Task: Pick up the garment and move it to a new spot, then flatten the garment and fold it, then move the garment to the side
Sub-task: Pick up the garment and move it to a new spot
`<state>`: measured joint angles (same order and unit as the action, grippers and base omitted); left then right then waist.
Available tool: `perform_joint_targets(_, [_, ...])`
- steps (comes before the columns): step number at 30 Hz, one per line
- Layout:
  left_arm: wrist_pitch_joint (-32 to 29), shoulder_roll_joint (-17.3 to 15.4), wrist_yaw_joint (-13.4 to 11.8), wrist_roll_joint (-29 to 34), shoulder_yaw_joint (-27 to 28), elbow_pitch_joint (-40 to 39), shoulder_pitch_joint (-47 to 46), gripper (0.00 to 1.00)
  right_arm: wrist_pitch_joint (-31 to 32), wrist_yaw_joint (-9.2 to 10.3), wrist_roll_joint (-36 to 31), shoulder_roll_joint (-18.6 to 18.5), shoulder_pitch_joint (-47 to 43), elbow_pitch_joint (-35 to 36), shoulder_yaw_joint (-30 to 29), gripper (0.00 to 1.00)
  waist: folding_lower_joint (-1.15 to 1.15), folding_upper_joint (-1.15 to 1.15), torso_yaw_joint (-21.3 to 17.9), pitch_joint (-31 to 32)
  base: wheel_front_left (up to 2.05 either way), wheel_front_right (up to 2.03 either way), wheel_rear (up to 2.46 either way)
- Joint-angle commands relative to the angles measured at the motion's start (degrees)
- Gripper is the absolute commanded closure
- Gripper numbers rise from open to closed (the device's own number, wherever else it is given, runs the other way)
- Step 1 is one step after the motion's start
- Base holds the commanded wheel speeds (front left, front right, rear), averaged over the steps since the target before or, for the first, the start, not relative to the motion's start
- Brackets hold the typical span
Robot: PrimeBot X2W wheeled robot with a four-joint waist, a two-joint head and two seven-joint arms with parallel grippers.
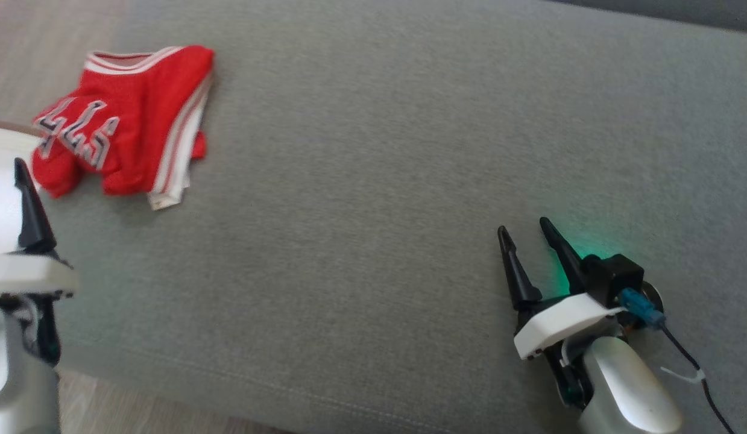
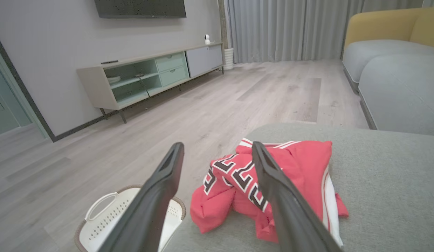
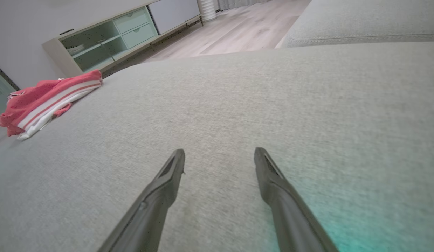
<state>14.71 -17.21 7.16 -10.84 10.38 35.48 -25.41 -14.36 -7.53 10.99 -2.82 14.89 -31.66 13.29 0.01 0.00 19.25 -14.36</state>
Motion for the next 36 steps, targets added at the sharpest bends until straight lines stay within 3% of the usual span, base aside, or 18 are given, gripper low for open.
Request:
perform_joint_targets(1, [0.26,-2.98,0.27,-0.94,-0.25,1.02,-3.48,0.0,-0.63,0.04,-0.78,-0.06,1.62,1.68,1.11,0.0,-0.01,0.0,-2.2,-2.01,0.0,0.0,0.0])
perform_joint_targets(8, [-2.82,-6.08,0.31,-8.4,-11.1,9.12,-11.25,0.0,-0.63,0.04,-2.06,-0.06,3.29,1.72,0.21,0.0,-0.01,0.0,-5.42,-4.58,0.0,0.0,0.0])
perform_joint_targets(14, [-8.51,-9.01,0.32,-13.44,-15.13,18.17,-14.26,0.0,-0.63,0.04,-2.31,-0.06,4.79,1.84,-0.27,0.0,-0.01,0.0,-8.4,-6.84,0.0,0.0,0.0])
perform_joint_targets(22, [-11.06,-9.12,0.32,-17.9,-18.39,23.79,-15.31,0.0,-0.63,0.04,-2.69,-0.06,5.08,1.44,-1.17,0.0,-0.01,0.0,-9.94,-7.88,0.0,0.0,0.0])
perform_joint_targets(23, [-10.99,-9.27,0.32,-18.16,-18.79,24.38,-15.38,0.31,-0.63,0.04,-2.65,-0.06,5.14,1.37,-1.25,0.0,-0.01,0.0,-10.1,-7.81,0.0,0.0,0.0])
perform_joint_targets(24, [-10.26,-9.54,0.32,-18.29,-19.1,24.72,-15.51,1.0,-0.63,0.04,-2.52,-0.06,5.18,1.33,-1.37,0.0,-0.01,0.0,-10.23,-7.64,0.0,0.0,0.0])
perform_joint_targets(30, [-2.84,-12.0,0.33,-17.41,-21.87,22.77,-18.27,1.0,-0.63,0.04,-0.59,-0.06,4.59,1.27,-1.47,0.0,-0.01,0.0,-10.86,-4.54,0.0,0.0,0.0])
perform_joint_targets(36, [-0.67,-13.4,0.33,-17.93,-27.12,14.44,-21.99,1.0,-0.63,0.04,2.74,-0.06,2.55,0.82,-0.55,0.0,-0.01,0.0,-12.66,0.73,0.0,0.0,0.0])
